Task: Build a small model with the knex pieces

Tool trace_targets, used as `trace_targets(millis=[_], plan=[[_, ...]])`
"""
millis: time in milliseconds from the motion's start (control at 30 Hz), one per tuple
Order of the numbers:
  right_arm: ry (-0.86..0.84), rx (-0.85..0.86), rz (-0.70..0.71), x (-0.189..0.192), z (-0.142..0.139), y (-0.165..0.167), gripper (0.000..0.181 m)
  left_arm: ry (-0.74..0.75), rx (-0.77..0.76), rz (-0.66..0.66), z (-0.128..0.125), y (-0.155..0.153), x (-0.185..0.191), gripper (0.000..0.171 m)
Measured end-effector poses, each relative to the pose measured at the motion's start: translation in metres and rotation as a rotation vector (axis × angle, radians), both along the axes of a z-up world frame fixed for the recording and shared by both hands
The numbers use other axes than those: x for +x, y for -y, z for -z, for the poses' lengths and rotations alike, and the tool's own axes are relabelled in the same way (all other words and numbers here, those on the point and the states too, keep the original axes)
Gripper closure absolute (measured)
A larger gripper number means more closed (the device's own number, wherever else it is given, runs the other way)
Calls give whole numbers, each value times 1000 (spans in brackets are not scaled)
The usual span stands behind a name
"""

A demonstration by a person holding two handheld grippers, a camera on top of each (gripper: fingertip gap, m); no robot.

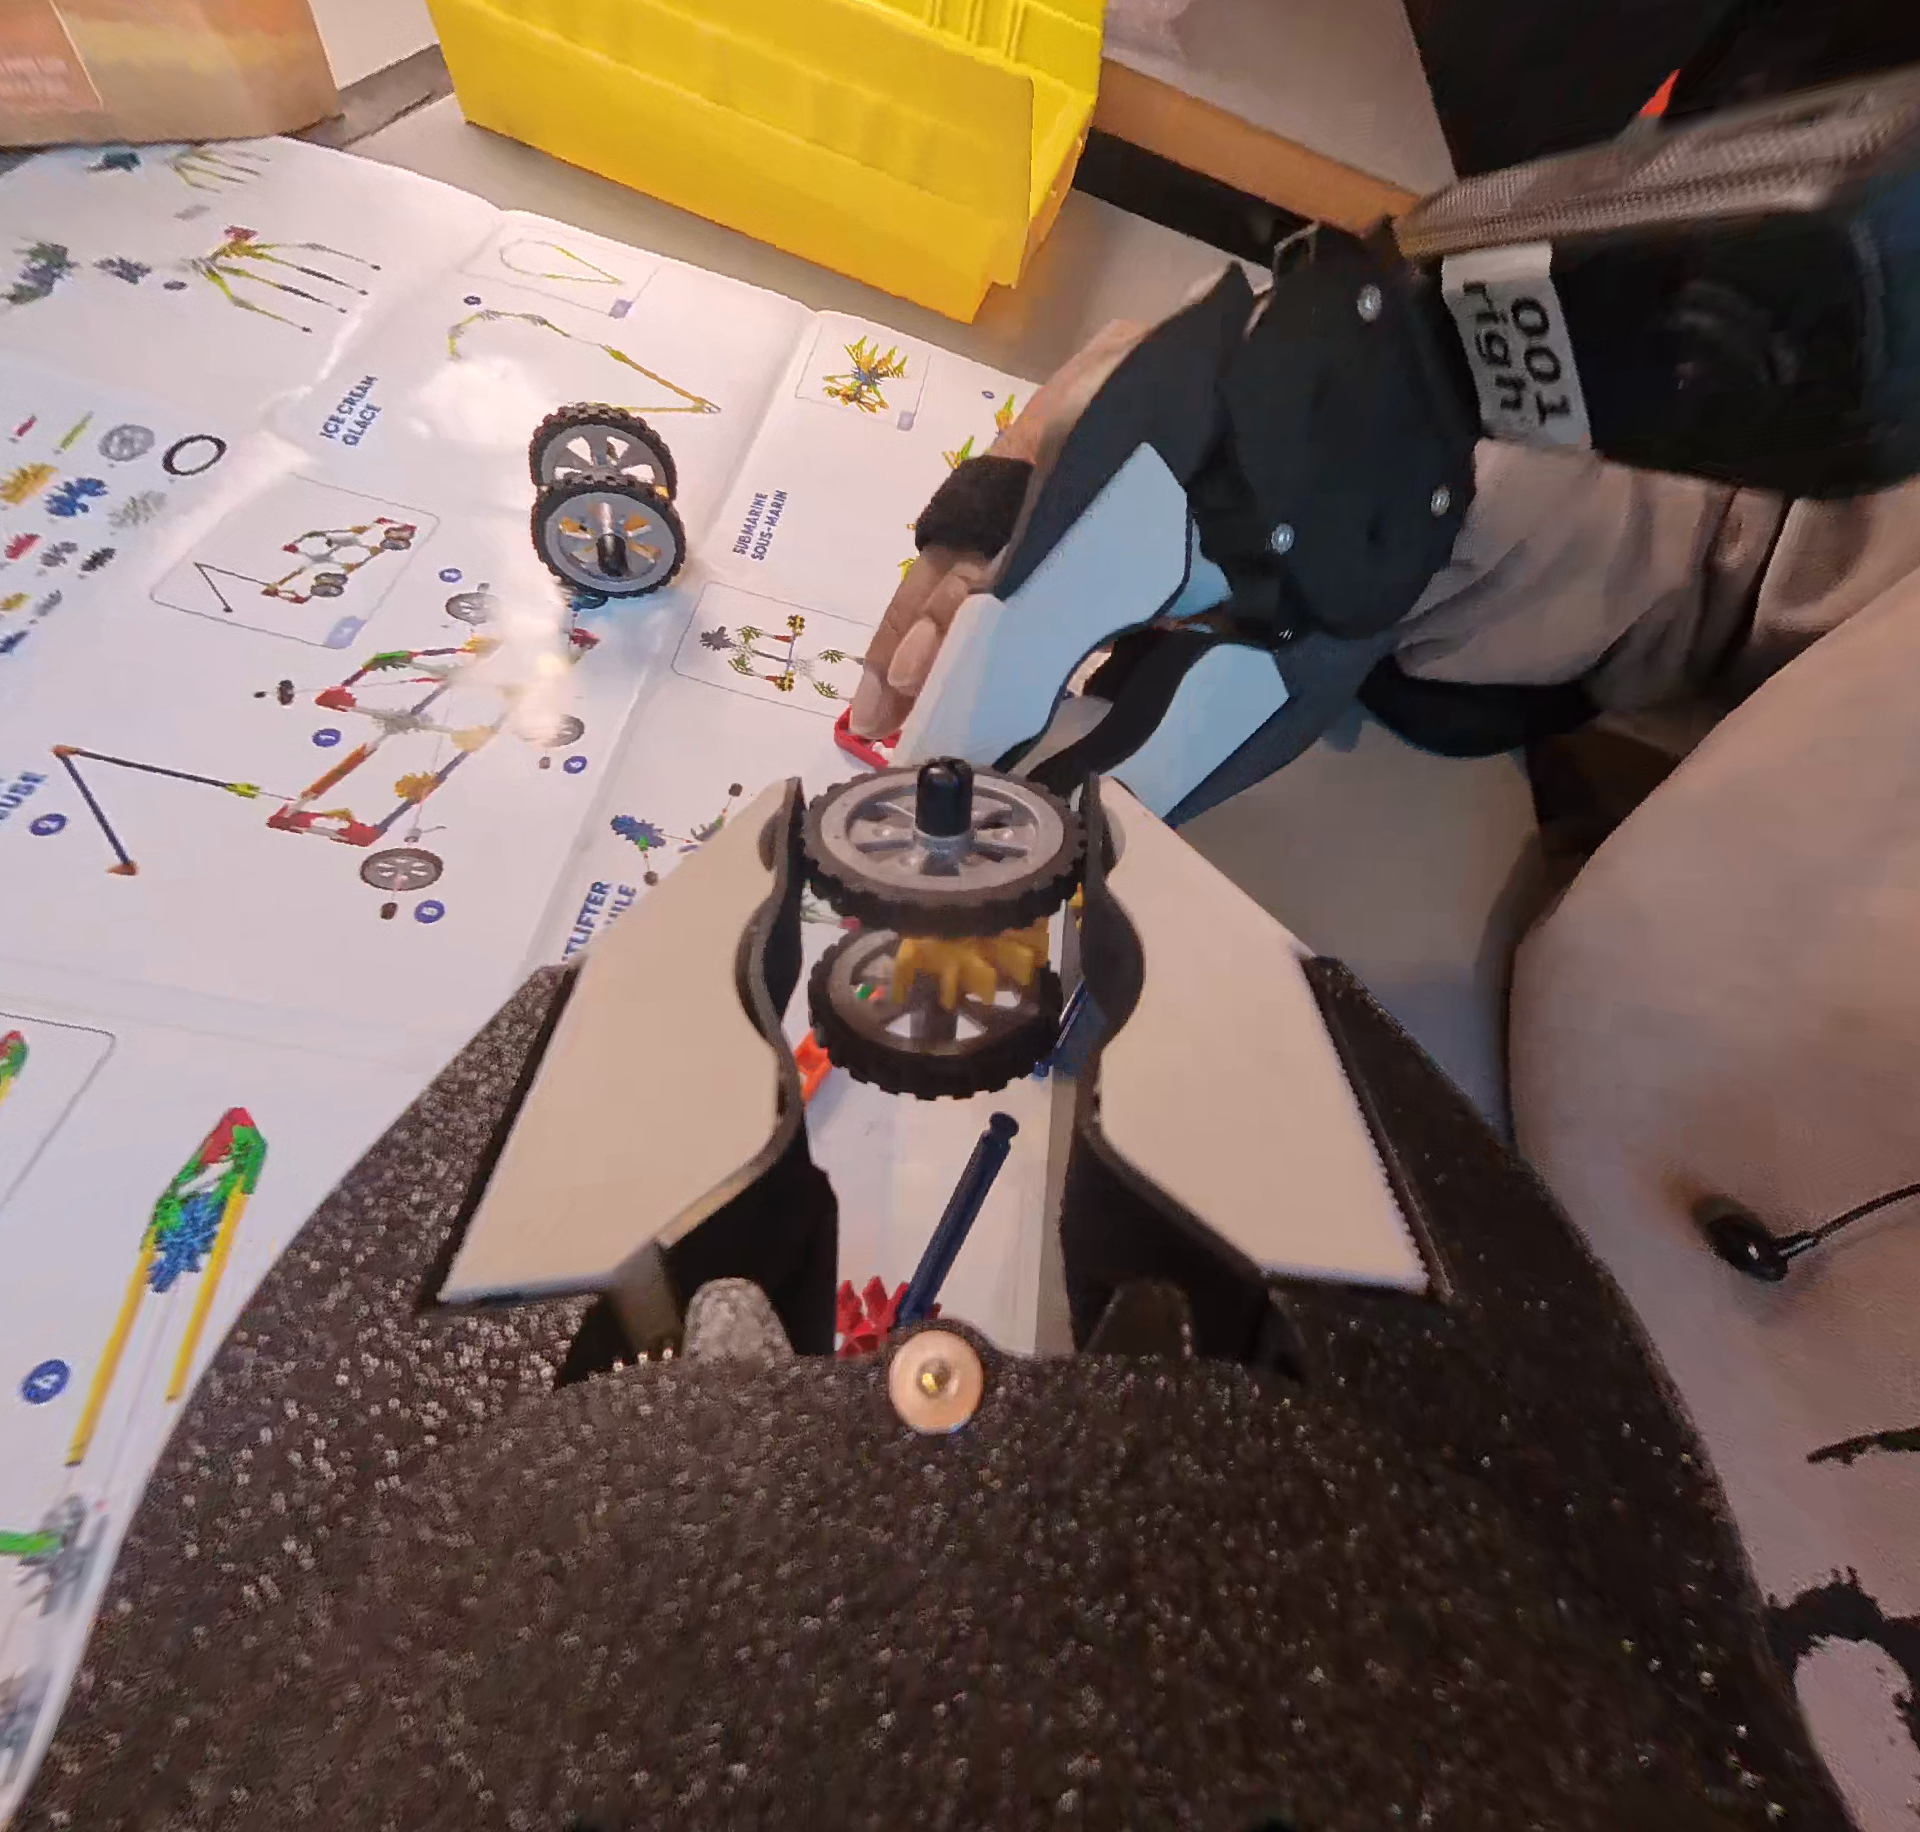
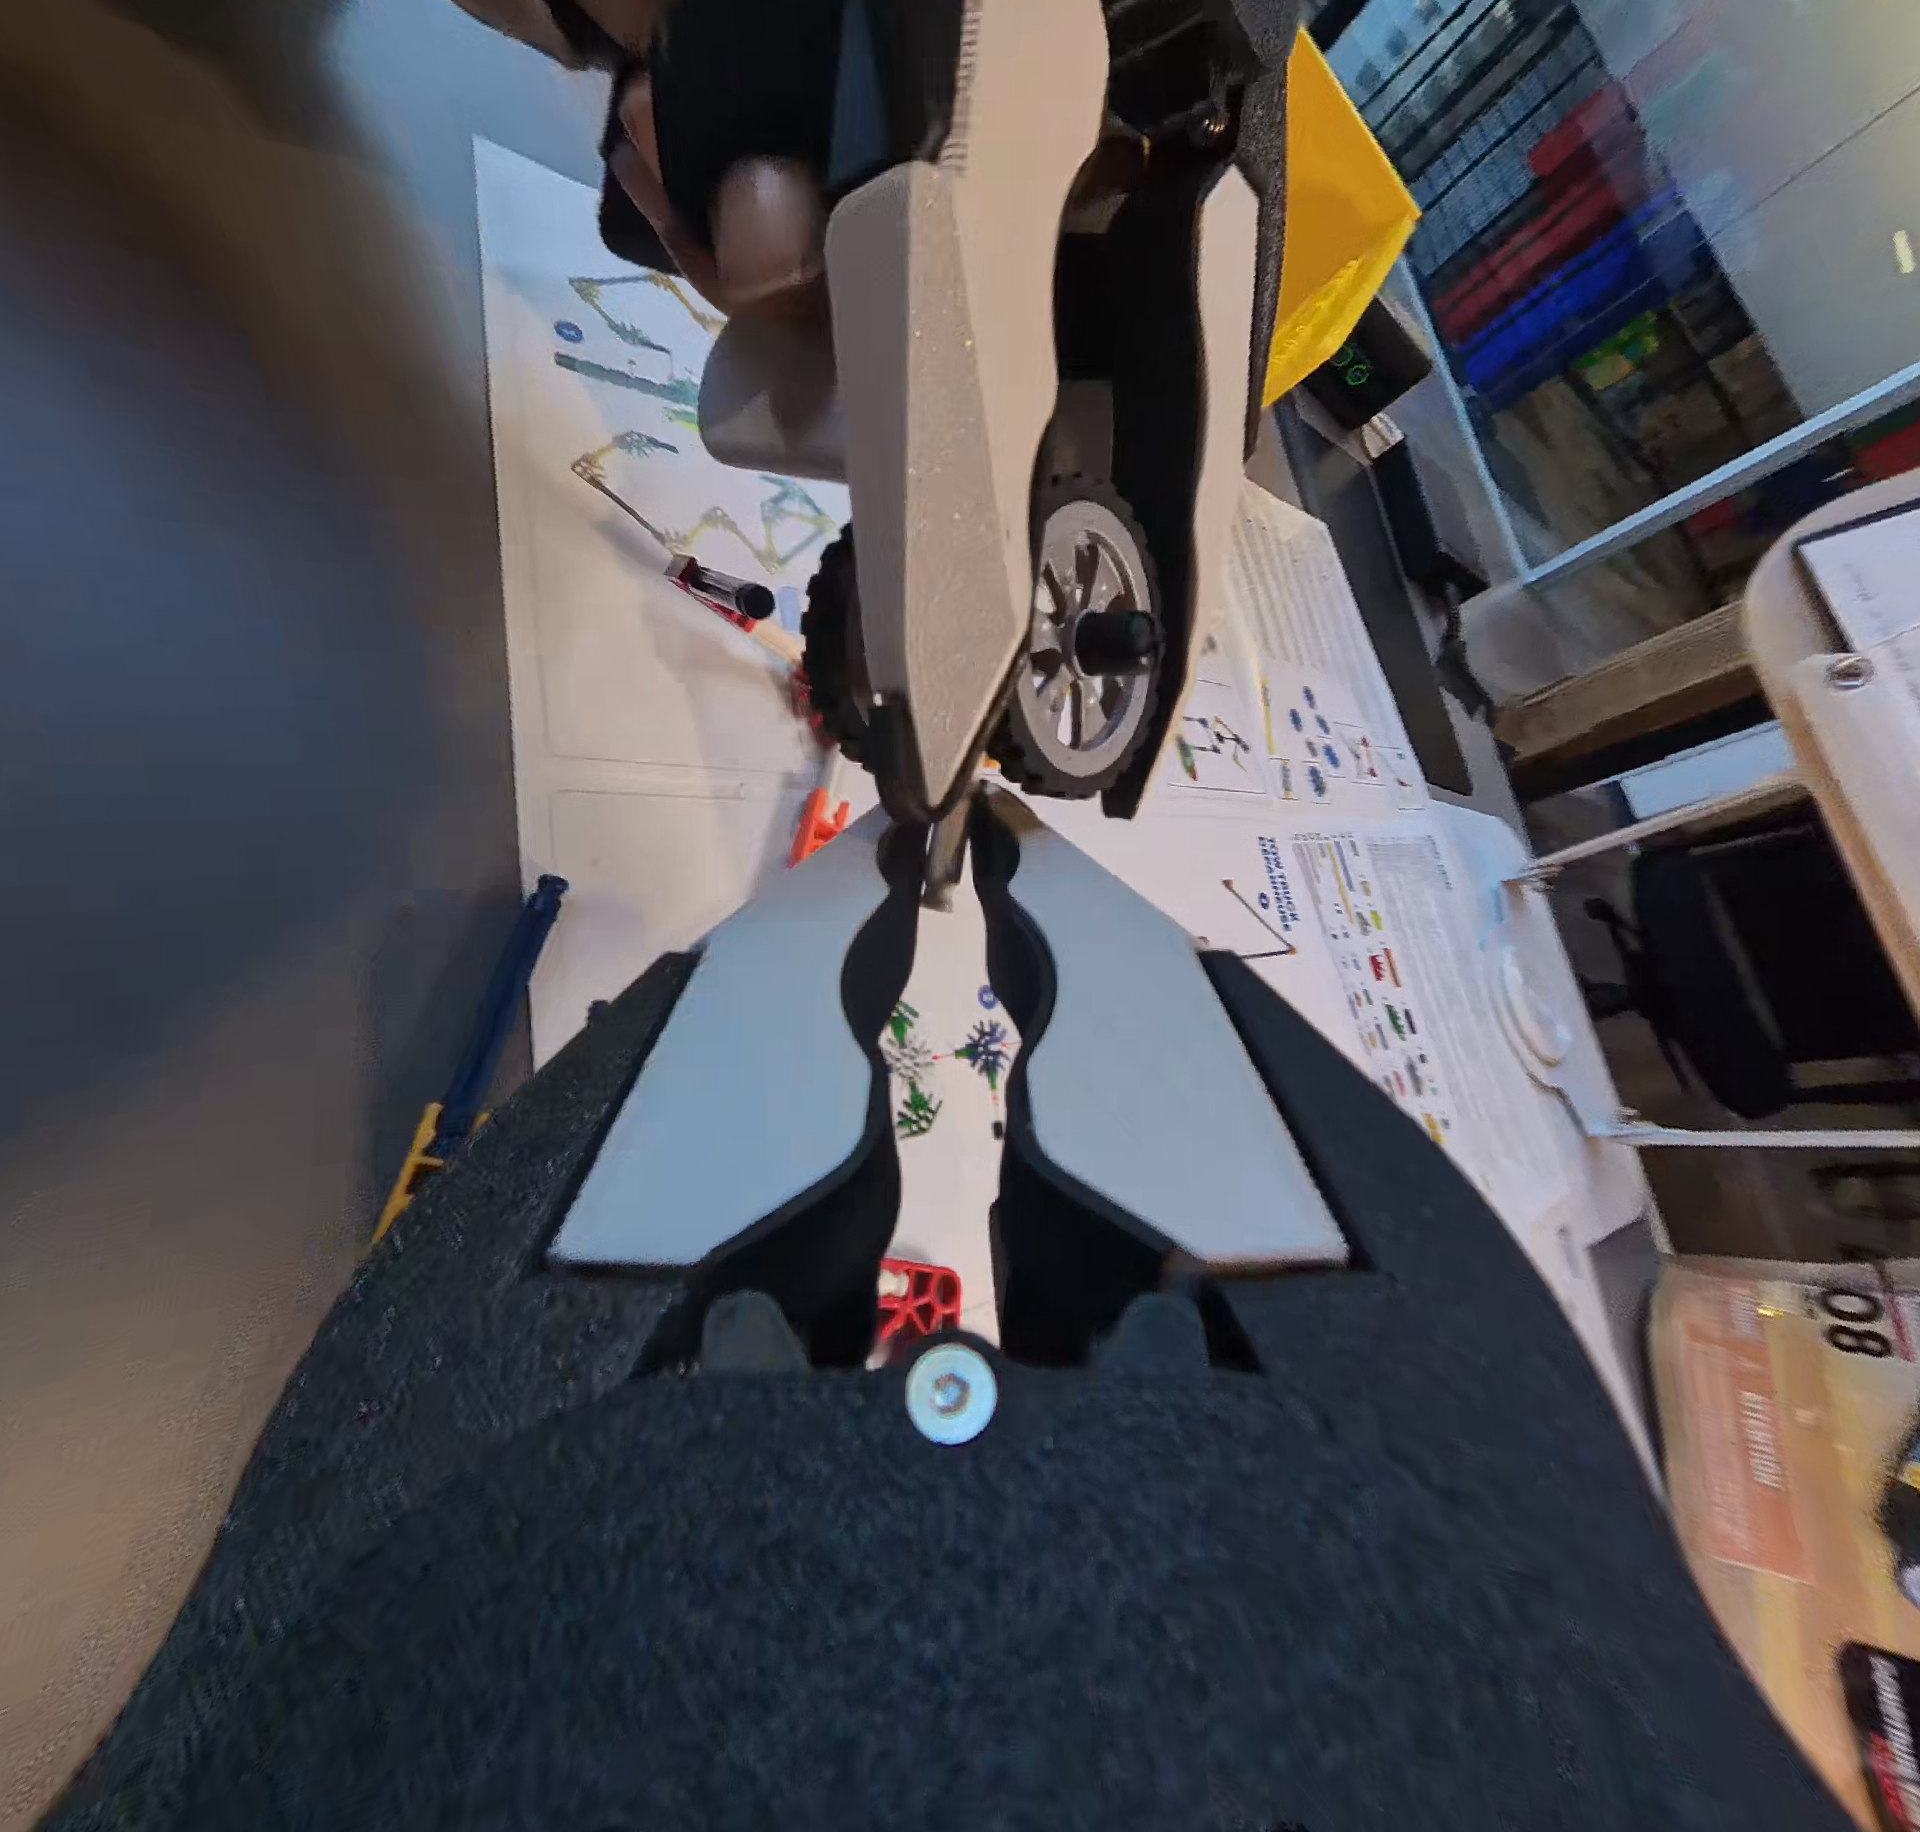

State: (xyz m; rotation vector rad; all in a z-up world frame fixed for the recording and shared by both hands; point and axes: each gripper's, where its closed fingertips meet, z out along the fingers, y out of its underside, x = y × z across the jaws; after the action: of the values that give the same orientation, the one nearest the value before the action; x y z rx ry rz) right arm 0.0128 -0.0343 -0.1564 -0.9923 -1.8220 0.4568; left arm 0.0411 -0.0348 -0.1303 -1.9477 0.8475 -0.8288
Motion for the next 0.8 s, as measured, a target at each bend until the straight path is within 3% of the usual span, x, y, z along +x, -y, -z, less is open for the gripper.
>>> trace_targets(millis=[100,267,433,533,667,800], plan=[[-23,147,39,-1,-2,-12,178,127,-111,-26,-2,-2,1,121],[-48,221,100,-4,-11,-20,179,367,-233,-64,-14,-9,-1,121],[-76,246,182,-6,-22,-32,179,428,-161,-101,-26,-18,-3,121],[-158,124,224,-8,-34,-36,179,425,-14,-143,-42,-23,-2,122],[-285,-187,224,-13,-48,-33,177,346,278,-233,-61,-26,4,122],[-364,-422,198,-16,-59,-25,176,331,409,-260,-74,-24,3,122]])
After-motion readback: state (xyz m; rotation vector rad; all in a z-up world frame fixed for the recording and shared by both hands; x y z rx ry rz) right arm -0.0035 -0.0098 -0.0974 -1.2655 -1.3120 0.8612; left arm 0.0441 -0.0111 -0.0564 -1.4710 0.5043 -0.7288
